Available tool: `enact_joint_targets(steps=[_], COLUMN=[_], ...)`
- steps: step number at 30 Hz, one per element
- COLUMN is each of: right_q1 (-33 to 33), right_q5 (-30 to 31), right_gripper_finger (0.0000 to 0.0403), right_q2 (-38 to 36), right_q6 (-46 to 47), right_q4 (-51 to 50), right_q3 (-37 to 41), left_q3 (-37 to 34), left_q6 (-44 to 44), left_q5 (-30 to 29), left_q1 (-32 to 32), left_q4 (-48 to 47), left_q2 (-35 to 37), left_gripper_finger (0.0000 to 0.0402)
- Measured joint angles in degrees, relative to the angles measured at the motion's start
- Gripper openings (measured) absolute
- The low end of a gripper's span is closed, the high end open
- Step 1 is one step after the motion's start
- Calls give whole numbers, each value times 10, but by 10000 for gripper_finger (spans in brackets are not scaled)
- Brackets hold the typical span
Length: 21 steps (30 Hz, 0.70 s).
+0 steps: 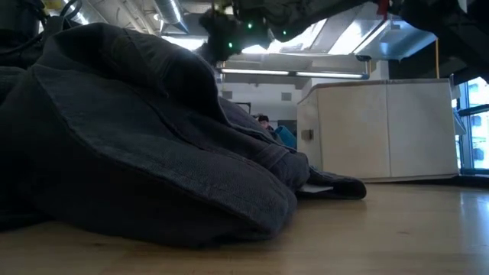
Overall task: Sort clothes
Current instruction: Put the patterned white dress into the left laundry bin
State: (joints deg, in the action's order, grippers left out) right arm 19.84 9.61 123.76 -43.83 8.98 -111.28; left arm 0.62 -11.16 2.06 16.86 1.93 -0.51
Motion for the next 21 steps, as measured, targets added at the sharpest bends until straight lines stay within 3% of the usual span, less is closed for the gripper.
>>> enact_joint_targets(steps=[5,12,16,21], right_q1=[-3,-3,-4,-8], right_q5=[-106,-137,-140,-115], right_gripper_finger=[17,56,115,209], right_q2=[21,51,44,-21], right_q6=[69,138,179,182], right_q4=[41,52,26,-98], right_q3=[-22,-21,-21,-21], left_q3=[0,0,0,0], left_q6=[-3,-5,-15,-14], left_q5=[0,0,-1,-2], left_q1=[0,0,0,0], left_q4=[1,12,41,111], left_q2=[0,0,0,0], left_gripper_finger=[4,4,4,4])
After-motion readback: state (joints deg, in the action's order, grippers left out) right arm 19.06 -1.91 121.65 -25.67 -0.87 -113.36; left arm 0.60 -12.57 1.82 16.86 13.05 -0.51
